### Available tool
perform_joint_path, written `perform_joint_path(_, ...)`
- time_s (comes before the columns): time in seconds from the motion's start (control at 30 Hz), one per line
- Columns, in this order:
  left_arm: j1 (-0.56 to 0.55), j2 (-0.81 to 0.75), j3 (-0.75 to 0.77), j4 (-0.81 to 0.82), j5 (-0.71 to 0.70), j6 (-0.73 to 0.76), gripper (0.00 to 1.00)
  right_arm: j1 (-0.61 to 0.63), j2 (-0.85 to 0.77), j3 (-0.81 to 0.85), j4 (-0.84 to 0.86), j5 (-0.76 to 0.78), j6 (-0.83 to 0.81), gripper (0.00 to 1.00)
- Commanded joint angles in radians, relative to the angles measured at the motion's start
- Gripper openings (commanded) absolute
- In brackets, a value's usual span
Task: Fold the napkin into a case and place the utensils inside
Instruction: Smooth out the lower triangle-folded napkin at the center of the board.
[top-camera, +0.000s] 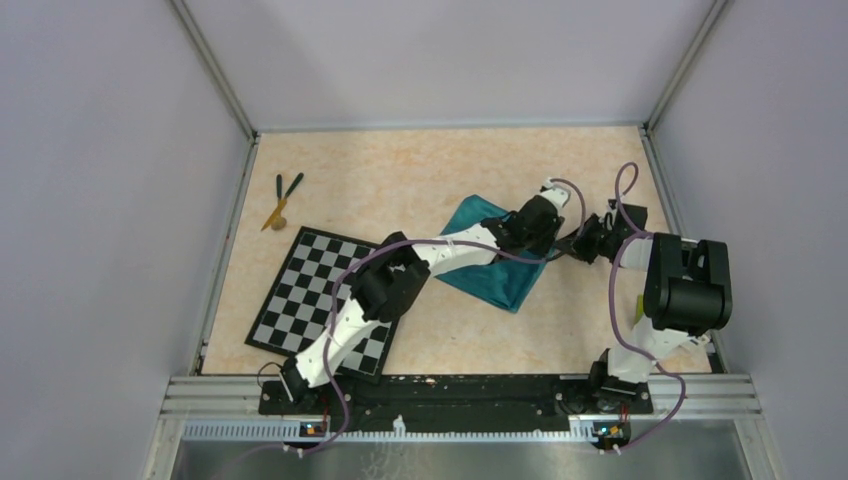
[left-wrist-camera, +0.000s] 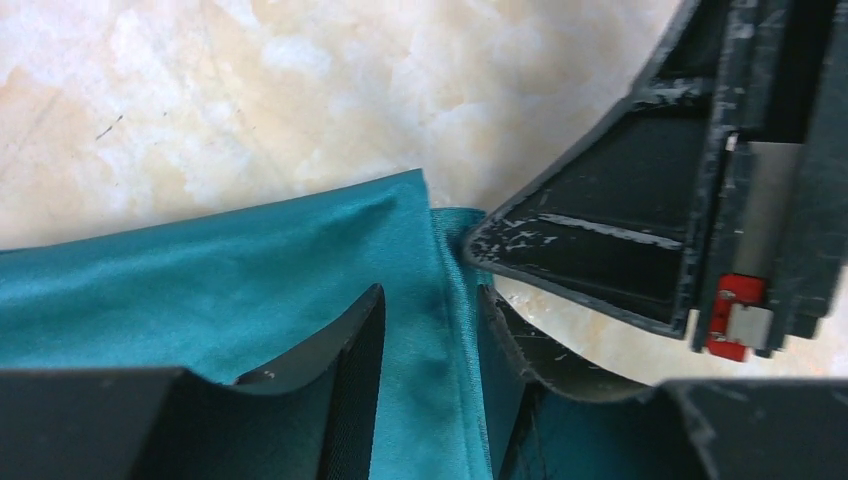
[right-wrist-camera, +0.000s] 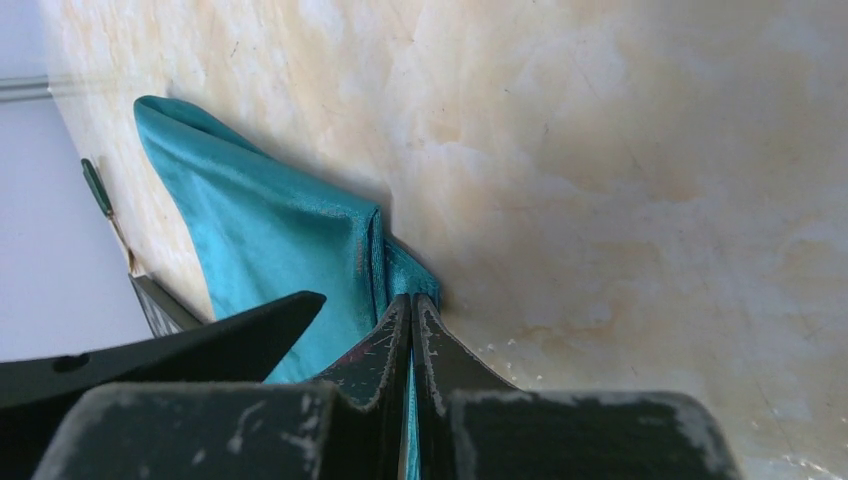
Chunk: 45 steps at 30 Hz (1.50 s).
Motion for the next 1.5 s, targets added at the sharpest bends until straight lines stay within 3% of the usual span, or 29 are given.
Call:
perform_joint_path(0.0,-0.022,0.018,0.042,0.087,-0.068,0.040,0.44,-0.009,0.036,-0.006,0.055,0.002,0.002,0.00)
perform_joint_path(0.43,-0.041,0.075,0.079,0.084,-0.150,0.090,0.29,-0.009,0.037,-0.009,0.050,0.006,-0.002,0.00)
perform_joint_path(0.7,-0.058,0.111,0.109,0.060,-0.185,0.128,0.26,-0.009,0.038,-0.009,0.050,0.007,-0.003,0.00)
perform_joint_path(0.97,-0.075,0.102,0.126,0.049,-0.212,0.203,0.01,-0.009,0.049,-0.007,0.054,0.013,-0.001,0.00)
perform_joint_path(1.47,-0.084,-0.033,0.018,0.085,-0.194,0.181,0.00,-0.009,0.060,-0.007,0.051,0.035,-0.002,0.00)
